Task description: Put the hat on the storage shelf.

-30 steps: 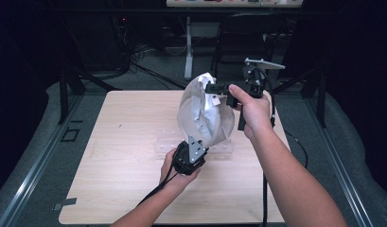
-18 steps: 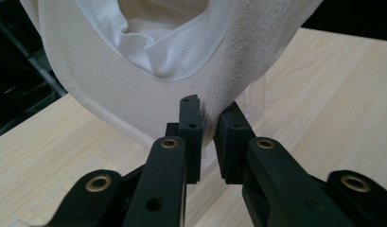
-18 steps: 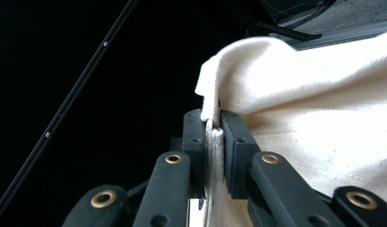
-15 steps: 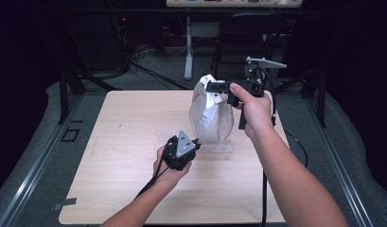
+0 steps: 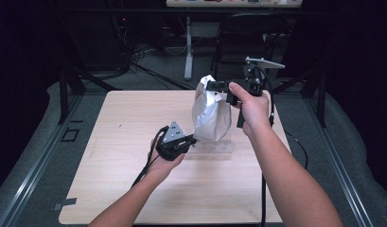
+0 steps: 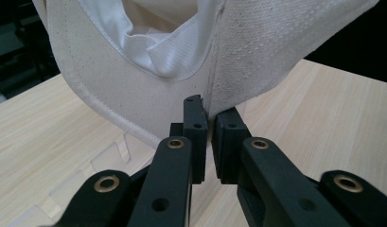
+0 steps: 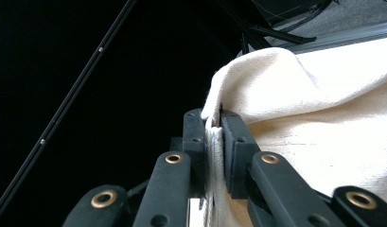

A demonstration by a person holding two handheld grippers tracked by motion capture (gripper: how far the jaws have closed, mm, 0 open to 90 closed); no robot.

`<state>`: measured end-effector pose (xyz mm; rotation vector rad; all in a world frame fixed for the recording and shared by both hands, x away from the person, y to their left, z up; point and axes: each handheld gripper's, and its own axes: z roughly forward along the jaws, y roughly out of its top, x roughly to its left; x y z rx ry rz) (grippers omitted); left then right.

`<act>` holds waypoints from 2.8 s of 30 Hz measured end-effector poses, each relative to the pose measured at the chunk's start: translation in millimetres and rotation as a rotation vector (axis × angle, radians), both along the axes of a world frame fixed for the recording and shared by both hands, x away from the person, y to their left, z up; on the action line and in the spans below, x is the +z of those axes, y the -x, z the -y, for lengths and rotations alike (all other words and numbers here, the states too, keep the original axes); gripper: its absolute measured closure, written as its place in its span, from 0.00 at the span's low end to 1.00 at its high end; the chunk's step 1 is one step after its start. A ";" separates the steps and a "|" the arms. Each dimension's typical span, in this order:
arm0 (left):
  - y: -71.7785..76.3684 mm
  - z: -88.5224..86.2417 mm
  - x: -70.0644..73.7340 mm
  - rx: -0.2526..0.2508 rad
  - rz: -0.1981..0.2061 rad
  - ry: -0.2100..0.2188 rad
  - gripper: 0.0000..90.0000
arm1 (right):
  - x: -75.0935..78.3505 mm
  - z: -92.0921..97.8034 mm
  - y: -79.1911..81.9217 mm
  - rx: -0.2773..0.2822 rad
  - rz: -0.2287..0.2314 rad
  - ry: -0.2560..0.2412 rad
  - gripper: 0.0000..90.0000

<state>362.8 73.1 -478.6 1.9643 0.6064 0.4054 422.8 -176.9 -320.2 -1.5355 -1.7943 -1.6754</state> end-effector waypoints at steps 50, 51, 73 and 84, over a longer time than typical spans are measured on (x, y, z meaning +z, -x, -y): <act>-4.8 -33.5 -39.1 0.048 -0.158 -0.011 0.95 | -42.3 -27.0 -9.7 0.069 -0.071 0.057 0.91; -4.6 -33.2 -39.6 0.050 -0.162 -0.015 0.95 | -42.8 -27.9 -9.9 0.069 -0.070 0.061 0.91; 1.6 -26.7 -50.0 0.117 -0.199 -0.036 0.95 | -53.9 -32.8 -12.1 0.055 -0.092 0.099 0.91; 2.2 -27.0 -50.6 0.117 -0.200 -0.023 0.94 | -53.0 -30.4 -10.3 0.059 -0.079 0.122 0.90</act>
